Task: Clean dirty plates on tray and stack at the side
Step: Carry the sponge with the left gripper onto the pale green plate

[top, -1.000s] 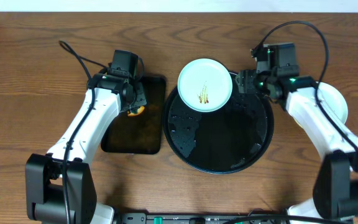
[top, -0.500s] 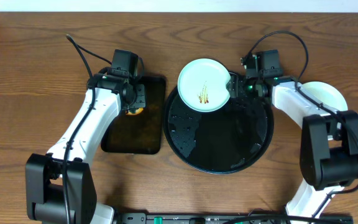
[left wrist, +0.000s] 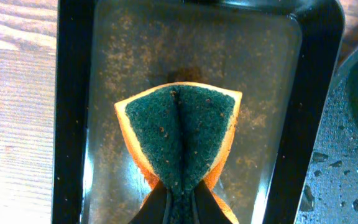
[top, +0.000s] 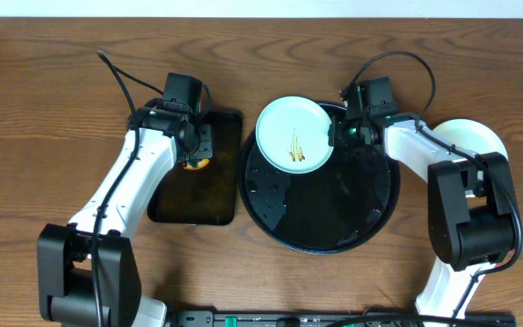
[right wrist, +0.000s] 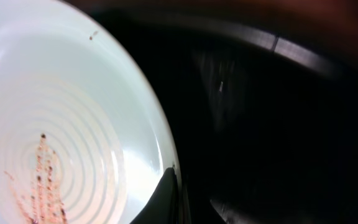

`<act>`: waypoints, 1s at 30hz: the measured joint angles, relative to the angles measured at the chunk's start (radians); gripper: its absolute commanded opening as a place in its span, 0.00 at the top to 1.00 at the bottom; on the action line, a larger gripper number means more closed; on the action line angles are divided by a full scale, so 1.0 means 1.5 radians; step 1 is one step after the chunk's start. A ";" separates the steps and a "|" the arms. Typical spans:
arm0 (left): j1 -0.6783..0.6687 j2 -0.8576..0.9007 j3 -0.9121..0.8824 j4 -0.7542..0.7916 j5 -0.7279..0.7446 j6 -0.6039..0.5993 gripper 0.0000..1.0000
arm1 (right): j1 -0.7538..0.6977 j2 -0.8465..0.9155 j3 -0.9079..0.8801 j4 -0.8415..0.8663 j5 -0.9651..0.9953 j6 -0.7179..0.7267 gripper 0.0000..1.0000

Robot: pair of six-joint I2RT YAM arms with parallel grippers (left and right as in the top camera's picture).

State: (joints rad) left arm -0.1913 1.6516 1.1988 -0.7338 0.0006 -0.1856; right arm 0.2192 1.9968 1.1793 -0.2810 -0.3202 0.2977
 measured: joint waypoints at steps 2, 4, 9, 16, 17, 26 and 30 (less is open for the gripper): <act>0.000 0.000 0.000 -0.001 0.013 0.000 0.93 | 0.000 -0.002 0.004 -0.031 -0.003 0.002 0.99; 0.000 0.000 0.000 -0.001 0.037 0.000 0.92 | 0.000 -0.008 0.009 -0.070 0.001 0.004 0.99; -0.003 0.001 0.000 0.010 0.139 0.001 0.92 | 0.001 -0.037 0.009 -0.181 0.052 0.004 1.00; -0.070 0.001 0.000 0.061 0.229 0.002 0.92 | 0.003 -0.074 0.006 -0.310 0.105 0.004 0.99; -0.087 0.001 0.000 0.069 0.235 0.000 0.92 | 0.005 -0.074 0.006 -0.325 0.108 0.005 0.99; -0.204 0.053 0.000 0.126 0.260 -0.106 0.93 | 0.015 -0.074 -0.002 -0.337 0.118 0.005 0.99; -0.242 0.100 0.000 0.160 0.280 -0.149 0.92 | 0.015 -0.074 -0.002 -0.336 0.118 0.005 0.99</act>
State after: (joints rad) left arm -0.5537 1.8019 1.1988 -0.4934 0.4206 -0.4084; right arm 0.2417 1.8854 1.1767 -0.7856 -0.1429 0.3046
